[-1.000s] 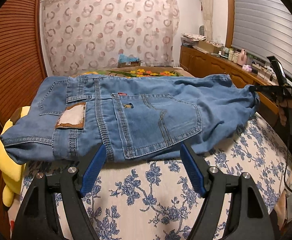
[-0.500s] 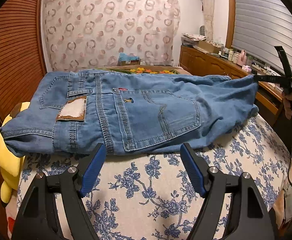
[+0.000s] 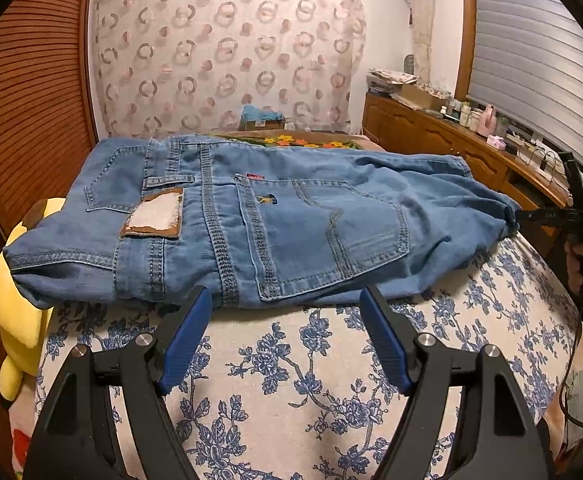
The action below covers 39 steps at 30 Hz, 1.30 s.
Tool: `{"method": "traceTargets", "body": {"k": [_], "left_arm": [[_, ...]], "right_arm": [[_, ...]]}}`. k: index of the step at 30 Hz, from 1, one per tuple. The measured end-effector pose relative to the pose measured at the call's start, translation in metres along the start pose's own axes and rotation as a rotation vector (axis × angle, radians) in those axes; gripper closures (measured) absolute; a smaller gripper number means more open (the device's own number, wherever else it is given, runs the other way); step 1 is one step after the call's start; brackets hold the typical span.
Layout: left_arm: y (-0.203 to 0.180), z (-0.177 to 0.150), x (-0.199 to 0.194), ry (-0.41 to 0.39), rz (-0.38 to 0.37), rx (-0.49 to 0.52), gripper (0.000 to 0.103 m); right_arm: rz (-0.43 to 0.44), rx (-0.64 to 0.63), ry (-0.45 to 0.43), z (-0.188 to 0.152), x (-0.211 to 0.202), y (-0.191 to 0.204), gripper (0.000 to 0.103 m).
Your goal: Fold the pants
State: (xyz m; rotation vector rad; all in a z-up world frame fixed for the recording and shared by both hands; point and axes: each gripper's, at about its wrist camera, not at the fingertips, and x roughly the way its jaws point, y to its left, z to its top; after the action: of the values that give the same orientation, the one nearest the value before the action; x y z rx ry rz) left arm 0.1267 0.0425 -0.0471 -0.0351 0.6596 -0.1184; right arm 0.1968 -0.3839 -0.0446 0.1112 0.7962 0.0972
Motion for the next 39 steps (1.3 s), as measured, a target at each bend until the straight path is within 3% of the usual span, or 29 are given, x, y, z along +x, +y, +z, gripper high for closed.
{"method": "traceTargets", "body": {"k": [2, 4, 15, 24, 34, 39], "left_arm": [[-0.001, -0.001, 0.000, 0.001, 0.000, 0.004, 0.026], [-0.001, -0.001, 0.002, 0.003, -0.001, 0.005, 0.026], [0.001, -0.001, 0.004, 0.009, 0.006, 0.000, 0.026], [0.003, -0.001, 0.004, 0.007, 0.010, -0.005, 0.026], [0.041, 0.011, 0.001, -0.015, 0.077, -0.052, 0.026], [0.068, 0.015, 0.005, -0.006, 0.117, -0.067, 0.029]], "right_arm": [[-0.012, 0.026, 0.004, -0.001, 0.001, -0.007, 0.064], [-0.022, 0.043, 0.007, -0.001, -0.001, -0.011, 0.059], [0.092, 0.114, 0.016, -0.001, 0.004, -0.006, 0.050], [0.120, 0.194, -0.005, 0.007, 0.025, -0.012, 0.043], [0.072, 0.224, -0.032, 0.004, 0.041, -0.004, 0.039], [0.048, 0.182, -0.042, 0.002, 0.041, 0.002, 0.039]]}}
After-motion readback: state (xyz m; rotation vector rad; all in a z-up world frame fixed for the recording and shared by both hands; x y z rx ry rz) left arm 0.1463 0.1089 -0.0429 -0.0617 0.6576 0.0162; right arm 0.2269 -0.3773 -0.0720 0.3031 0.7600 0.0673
